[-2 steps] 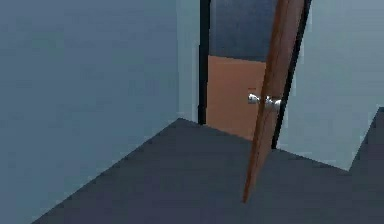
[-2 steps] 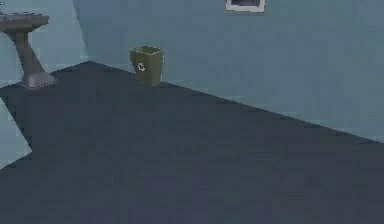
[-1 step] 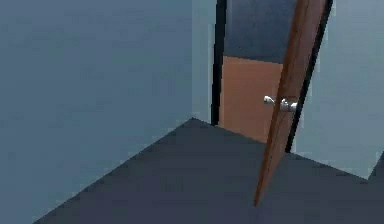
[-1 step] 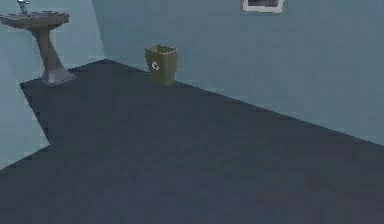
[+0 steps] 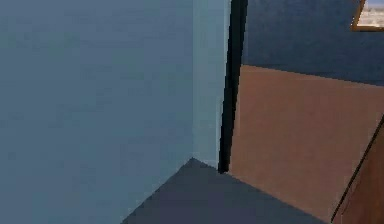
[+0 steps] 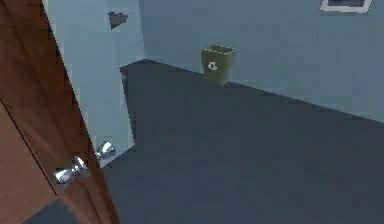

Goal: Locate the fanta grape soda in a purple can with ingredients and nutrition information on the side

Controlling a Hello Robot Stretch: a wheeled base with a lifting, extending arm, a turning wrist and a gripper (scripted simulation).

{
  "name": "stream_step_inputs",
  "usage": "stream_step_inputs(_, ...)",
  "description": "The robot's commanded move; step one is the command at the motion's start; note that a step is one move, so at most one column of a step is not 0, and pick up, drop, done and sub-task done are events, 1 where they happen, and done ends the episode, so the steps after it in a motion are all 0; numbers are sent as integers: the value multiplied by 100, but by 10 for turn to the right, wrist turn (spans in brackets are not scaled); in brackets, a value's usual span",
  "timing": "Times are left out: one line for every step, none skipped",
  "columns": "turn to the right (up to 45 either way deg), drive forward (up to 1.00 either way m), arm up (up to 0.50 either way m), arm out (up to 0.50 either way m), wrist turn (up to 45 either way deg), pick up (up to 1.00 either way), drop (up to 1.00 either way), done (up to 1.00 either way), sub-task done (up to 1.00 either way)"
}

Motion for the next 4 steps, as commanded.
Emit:
stream_step_inputs(120,0,0,0,0,0,0,0,0)
stream_step_inputs(0,45,0,0,0,0,0,0,0)
stream_step_inputs(240,0,0,0,0,0,0,0,0)
stream_step_inputs(0,75,0,0,0,0,0,0,0)
